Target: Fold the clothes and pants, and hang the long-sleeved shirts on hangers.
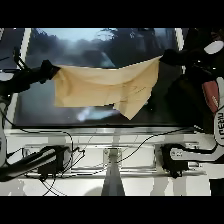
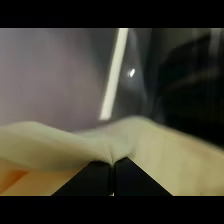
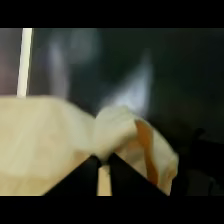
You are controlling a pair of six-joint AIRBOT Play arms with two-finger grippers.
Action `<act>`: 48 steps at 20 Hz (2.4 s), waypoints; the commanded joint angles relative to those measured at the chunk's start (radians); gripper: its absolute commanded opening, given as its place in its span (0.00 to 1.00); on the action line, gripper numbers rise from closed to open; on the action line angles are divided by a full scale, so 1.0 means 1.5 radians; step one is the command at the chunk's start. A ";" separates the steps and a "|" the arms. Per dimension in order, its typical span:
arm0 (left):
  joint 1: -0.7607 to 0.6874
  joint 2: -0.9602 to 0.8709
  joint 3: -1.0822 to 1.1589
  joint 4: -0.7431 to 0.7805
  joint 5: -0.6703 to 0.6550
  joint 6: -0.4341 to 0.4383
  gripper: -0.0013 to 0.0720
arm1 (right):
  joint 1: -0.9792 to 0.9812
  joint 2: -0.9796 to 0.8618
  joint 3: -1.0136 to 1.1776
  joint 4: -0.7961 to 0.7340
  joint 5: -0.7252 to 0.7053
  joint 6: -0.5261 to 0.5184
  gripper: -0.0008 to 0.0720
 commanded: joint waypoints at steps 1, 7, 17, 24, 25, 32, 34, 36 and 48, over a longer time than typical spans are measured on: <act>-0.006 -0.050 -0.006 -0.147 0.109 0.106 0.19 | 0.017 -0.021 -0.001 0.003 -0.164 -0.001 0.52; 0.037 -0.005 0.002 -0.176 0.087 0.271 0.85 | -0.014 -0.020 0.005 -0.161 -0.017 -0.004 0.22; 0.260 0.125 0.002 0.168 -0.194 0.220 0.85 | -0.143 -0.021 -0.250 0.059 0.220 -0.178 0.45; 0.298 0.124 -0.005 0.305 -0.255 0.206 0.98 | -0.053 -0.041 -0.345 0.118 0.012 -0.145 0.68; 0.299 0.120 -0.006 0.316 -0.256 0.188 0.98 | -0.038 -0.047 -0.345 0.118 -0.013 -0.120 0.68; 0.299 0.050 -0.007 0.338 -0.330 0.150 0.97 | 0.001 -0.053 -0.317 0.116 -0.077 -0.107 0.13; 0.299 0.018 -0.007 0.362 -0.360 0.147 0.96 | 0.001 -0.043 -0.302 0.116 -0.074 -0.106 0.04; 0.299 -0.020 -0.007 0.379 -0.389 0.121 0.96 | 0.001 -0.030 -0.292 0.115 -0.073 -0.106 0.04; 0.291 -0.132 -0.084 0.355 -0.350 0.140 0.84 | 0.001 -0.016 -0.291 0.115 -0.075 -0.106 0.04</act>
